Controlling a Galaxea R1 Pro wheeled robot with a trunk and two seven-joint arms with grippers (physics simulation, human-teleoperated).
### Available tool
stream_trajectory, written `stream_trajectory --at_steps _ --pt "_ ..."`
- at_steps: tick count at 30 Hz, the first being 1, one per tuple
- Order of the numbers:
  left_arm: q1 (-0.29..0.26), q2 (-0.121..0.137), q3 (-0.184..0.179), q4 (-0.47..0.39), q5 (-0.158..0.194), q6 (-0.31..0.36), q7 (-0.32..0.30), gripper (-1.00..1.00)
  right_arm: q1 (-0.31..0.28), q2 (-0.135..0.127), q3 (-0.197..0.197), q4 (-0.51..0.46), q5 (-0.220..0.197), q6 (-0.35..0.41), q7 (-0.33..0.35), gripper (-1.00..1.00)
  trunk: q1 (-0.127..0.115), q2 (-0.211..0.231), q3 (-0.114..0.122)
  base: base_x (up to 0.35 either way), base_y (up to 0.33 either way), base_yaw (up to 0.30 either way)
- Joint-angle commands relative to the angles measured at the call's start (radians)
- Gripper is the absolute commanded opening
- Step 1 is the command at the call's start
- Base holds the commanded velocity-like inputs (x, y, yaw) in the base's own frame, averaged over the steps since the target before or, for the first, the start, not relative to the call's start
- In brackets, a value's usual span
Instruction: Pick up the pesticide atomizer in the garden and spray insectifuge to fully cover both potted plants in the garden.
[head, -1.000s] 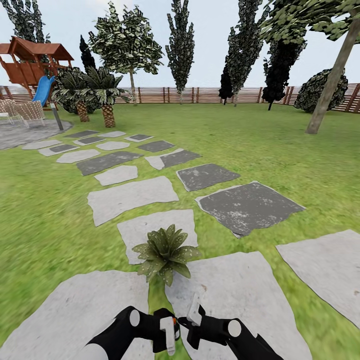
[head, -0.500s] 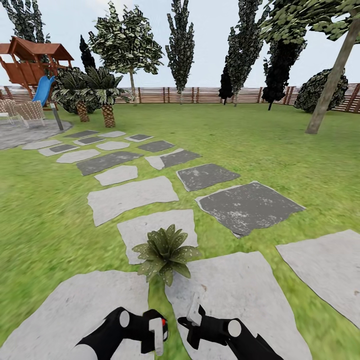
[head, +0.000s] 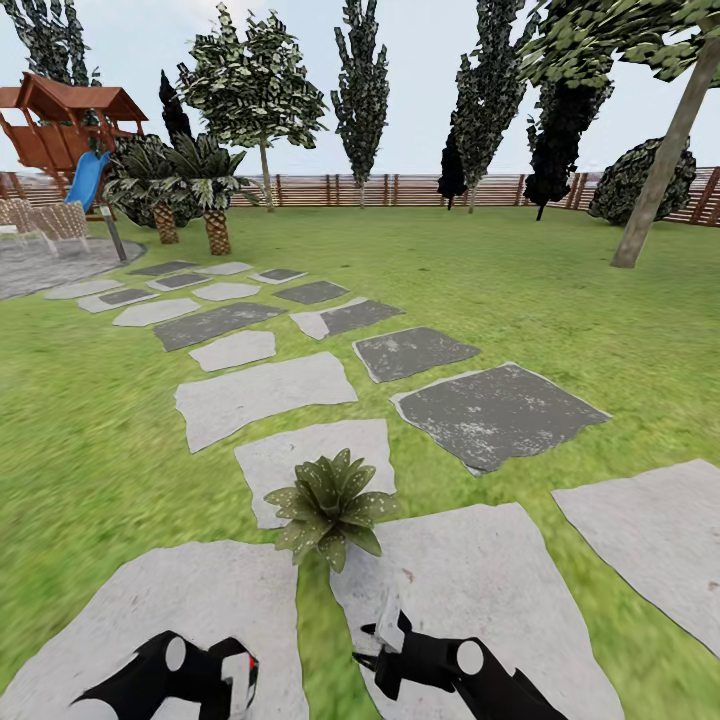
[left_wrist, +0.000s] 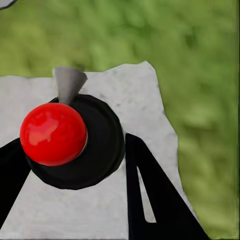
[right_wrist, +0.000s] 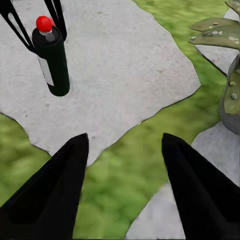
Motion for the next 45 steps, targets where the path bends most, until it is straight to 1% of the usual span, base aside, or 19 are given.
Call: stream_trajectory --at_steps 1,3,5,9,12,13,16,17,19,21,23,25,28,29,30,33,35,43,45 --pt "0.0 0.012 -0.002 0.008 -0.004 -0.006 0.005 -1.0 0.0 -0.001 -0.001 0.001 0.01 -0.006 -0.001 1.0 0.0 0.0 -0.001 0.0 0.0 0.0" --pt "0.0 0.04 -0.001 0.03 -0.003 -0.022 0.021 -1.0 0.0 -0.004 -0.002 0.003 0.01 -0.007 -0.002 1.0 0.0 0.0 -0.001 0.0 0.0 0.0" --pt "0.0 0.053 0.0 0.051 0.002 -0.044 0.036 -1.0 0.0 -0.008 -0.004 0.004 0.011 -0.007 -0.004 1.0 0.0 0.0 -0.001 0.0 0.0 0.0" --pt "0.0 0.06 0.001 0.097 0.075 -0.063 0.108 -1.0 0.0 -0.028 -0.005 0.007 0.012 -0.007 -0.064 1.0 0.0 0.0 -0.001 0.0 0.0 0.0" --pt "0.0 0.055 0.002 0.121 0.199 -0.066 0.183 -1.0 0.0 -0.05 -0.003 0.056 0.012 -0.005 -0.211 1.0 0.0 0.0 -0.001 0.0 0.0 0.0" --pt "0.0 0.054 0.002 0.135 0.277 -0.066 0.217 -1.0 0.0 -0.053 -0.003 0.1 0.012 -0.005 -0.276 1.0 0.0 0.0 -0.001 0.0 0.0 0.0" --pt "0.0 0.053 0.001 0.183 0.475 -0.068 0.282 -1.0 0.0 -0.057 -0.003 0.18 0.011 -0.005 -0.39 1.0 0.0 0.0 -0.001 0.0 0.0 0.0" --pt "0.0 0.052 0.001 0.213 0.578 -0.069 0.31 -1.0 0.0 -0.057 -0.003 0.198 0.011 -0.005 -0.443 1.0 0.0 0.0 -0.001 0.0 0.0 0.0" --pt "0.006 0.052 0.001 0.248 0.687 -0.075 0.334 -1.0 0.0 -0.059 -0.003 0.212 0.01 -0.007 -0.516 1.0 0.0 0.0 -0.001 0.0 0.0 0.0" --pt "0.03 0.053 0.001 0.268 0.769 -0.106 0.348 -1.0 0.0 -0.062 -0.004 0.252 0.004 -0.007 -0.61 1.0 0.0 0.0 -0.001 0.0 0.0 0.0" --pt "0.055 0.053 0.0 0.273 0.809 -0.135 0.371 -1.0 0.001 -0.058 -0.006 0.32 -0.01 -0.008 -0.683 1.0 0.0 0.0 -0.001 0.0 0.0 0.0" --pt "0.073 0.052 0.0 0.276 0.841 -0.151 0.427 -1.0 0.001 -0.055 -0.008 0.399 -0.05 -0.012 -0.755 1.0 0.0 0.0 -0.001 0.0 0.0 0.0" --pt "0.088 0.042 0.0 0.279 0.873 -0.16 0.541 -1.0 0.003 -0.055 -0.009 0.478 -0.2 -0.054 -0.822 1.0 0.0 0.0 -0.001 0.0 0.0 0.0" --pt "0.091 0.032 0.0 0.28 0.88 -0.16 0.578 -1.0 0.004 -0.058 -0.009 0.494 -0.286 -0.091 -0.834 1.0 0.0 0.0 -0.001 0.0 0.0 0.0" --pt "0.092 0.024 0.0 0.284 0.884 -0.16 0.598 -1.0 0.005 -0.06 -0.009 0.5 -0.338 -0.118 -0.838 1.0 0.0 0.0 -0.001 0.0 0.0 0.0" --pt "0.093 -0.003 0.0 0.321 0.913 -0.161 0.671 -1.0 0.012 -0.065 -0.008 0.509 -0.447 -0.185 -0.843 1.0 0.0 0.0 -0.001 0.0 0.0 0.0" --pt "0.095 -0.013 0.0 0.352 0.961 -0.16 0.718 -1.0 0.023 -0.066 -0.006 0.512 -0.475 -0.205 -0.844 1.0 0.0 0.0 -0.001 0.0 0.0 0.0" --pt "0.095 -0.019 -0.001 0.355 0.969 -0.154 0.709 -1.0 0.027 -0.059 -0.008 0.504 -0.487 -0.21 -0.846 1.0 0.0 0.0 -0.001 0.0 0.0 0.0" --pt "0.095 -0.022 0.0 0.355 0.983 -0.157 0.709 -1.0 0.027 -0.061 -0.009 0.504 -0.499 -0.211 -0.846 1.0 0.0 0.0 -0.001 0.0 0.0 0.0"
